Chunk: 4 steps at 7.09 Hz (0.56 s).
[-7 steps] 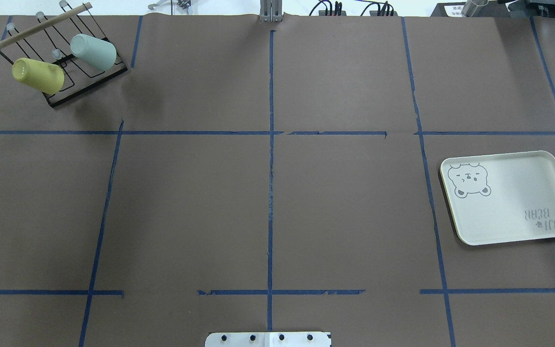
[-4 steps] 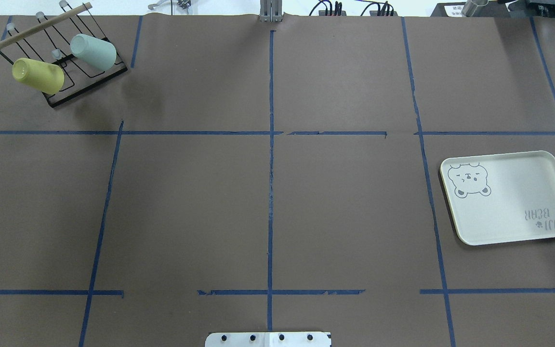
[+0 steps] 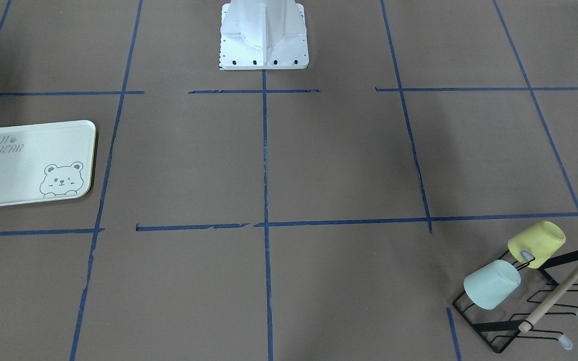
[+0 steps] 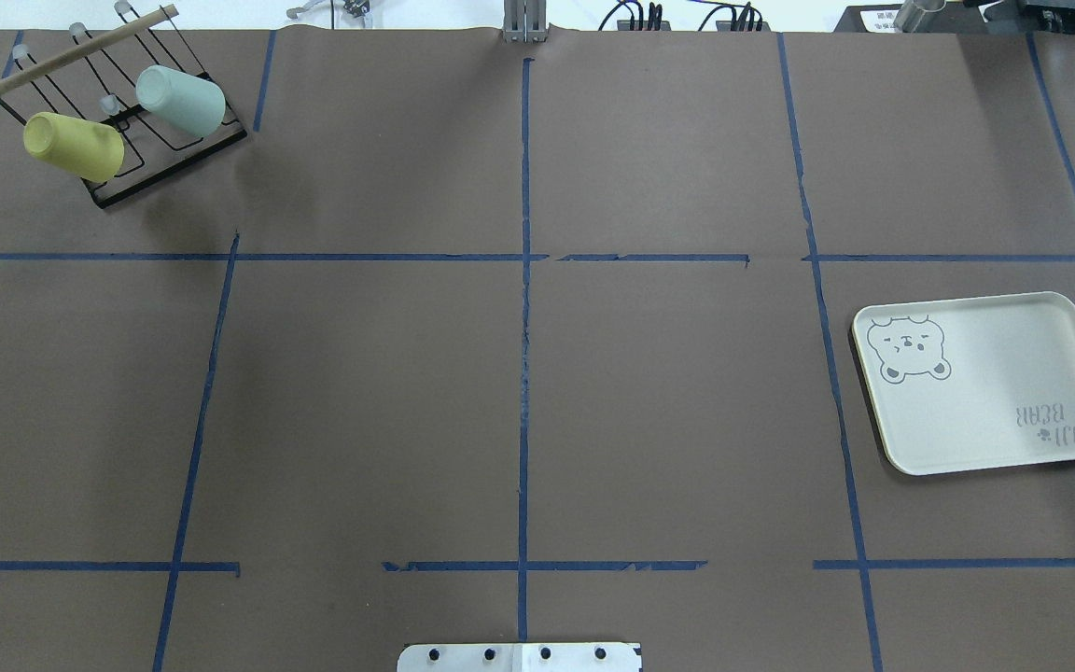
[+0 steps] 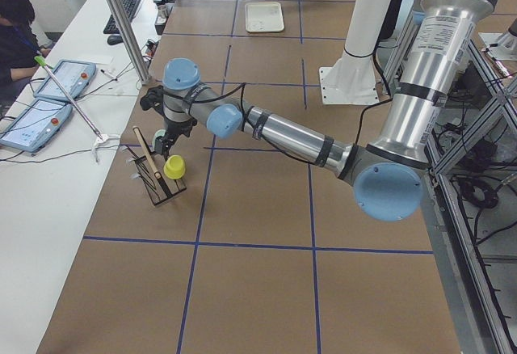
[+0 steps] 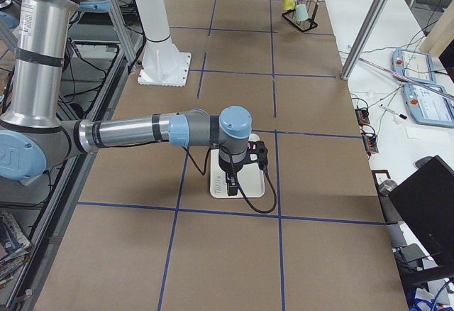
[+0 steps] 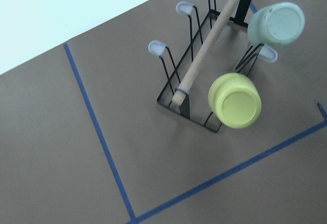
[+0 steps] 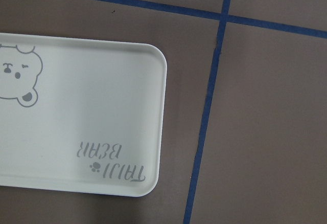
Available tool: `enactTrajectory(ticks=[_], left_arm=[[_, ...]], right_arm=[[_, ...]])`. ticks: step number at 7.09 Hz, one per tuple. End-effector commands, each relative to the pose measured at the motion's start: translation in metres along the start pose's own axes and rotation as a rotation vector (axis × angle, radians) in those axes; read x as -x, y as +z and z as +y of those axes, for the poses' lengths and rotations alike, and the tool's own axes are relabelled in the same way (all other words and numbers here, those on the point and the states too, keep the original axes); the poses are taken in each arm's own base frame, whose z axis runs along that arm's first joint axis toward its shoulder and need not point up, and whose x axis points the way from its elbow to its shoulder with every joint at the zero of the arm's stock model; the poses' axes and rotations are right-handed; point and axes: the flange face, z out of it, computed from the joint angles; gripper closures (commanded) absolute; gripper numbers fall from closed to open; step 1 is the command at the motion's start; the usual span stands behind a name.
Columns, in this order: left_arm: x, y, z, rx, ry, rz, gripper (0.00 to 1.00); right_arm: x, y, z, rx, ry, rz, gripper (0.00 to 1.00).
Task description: Left arm grabs green cup and hands to right arm on tray
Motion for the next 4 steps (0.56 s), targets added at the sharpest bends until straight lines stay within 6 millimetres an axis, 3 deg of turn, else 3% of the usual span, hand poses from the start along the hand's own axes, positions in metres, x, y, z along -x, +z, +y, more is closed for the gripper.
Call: enactTrajectory(ticks=[1,4], left_arm=[[-0.048,0.039,-0.056,-0.041,-0.045,0.005,0.0],[-0.026,0.086,-0.078,-0.097,-0.092,0.026,0.0]], right_arm=[[-0.001,0.001,0.001,0.002,0.003,-0.001,0.0],[-0.001,0.001,0.001,0.003,0.005,-0.002,0.0]])
